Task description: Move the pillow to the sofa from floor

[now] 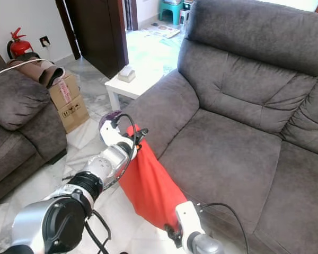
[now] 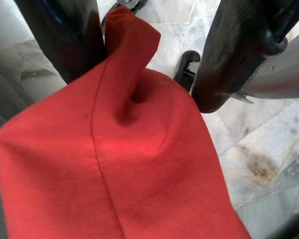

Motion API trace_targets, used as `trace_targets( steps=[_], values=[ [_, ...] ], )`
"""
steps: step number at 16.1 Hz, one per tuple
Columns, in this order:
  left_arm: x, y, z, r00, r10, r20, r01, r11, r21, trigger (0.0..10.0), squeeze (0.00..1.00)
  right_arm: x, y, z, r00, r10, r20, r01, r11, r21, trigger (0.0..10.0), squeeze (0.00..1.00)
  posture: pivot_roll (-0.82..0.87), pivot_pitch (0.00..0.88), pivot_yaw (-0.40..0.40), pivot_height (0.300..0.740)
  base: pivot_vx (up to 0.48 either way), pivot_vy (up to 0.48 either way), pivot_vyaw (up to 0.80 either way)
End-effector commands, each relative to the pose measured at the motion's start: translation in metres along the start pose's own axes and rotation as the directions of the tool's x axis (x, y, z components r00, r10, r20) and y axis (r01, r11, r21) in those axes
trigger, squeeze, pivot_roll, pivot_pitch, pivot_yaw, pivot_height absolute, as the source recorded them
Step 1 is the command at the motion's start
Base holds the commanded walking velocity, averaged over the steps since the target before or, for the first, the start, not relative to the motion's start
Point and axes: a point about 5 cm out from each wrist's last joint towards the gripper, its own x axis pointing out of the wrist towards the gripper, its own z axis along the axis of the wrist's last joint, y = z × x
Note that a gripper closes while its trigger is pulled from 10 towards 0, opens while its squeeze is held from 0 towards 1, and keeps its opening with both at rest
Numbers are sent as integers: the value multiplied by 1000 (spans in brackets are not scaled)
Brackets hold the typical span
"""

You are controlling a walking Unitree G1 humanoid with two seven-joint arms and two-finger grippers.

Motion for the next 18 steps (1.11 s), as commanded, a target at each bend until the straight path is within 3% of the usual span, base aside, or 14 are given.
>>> trace_targets(
  steps=[1, 18],
  values=[
    [3, -28, 18, 993, -111, 51, 111, 994, 10, 10000, 0, 1, 1, -1, 1000, 1, 8, -1, 1000, 11, 0, 0, 59, 118, 40, 740, 0, 0, 0],
    [2, -24, 21, 992, -105, 64, 105, 994, 9, 10000, 0, 2, -6, 7, 998, -28, 54, 27, 1000, 13, 0, 0, 57, 122, 30, 740, 0, 0, 0]
  ],
)
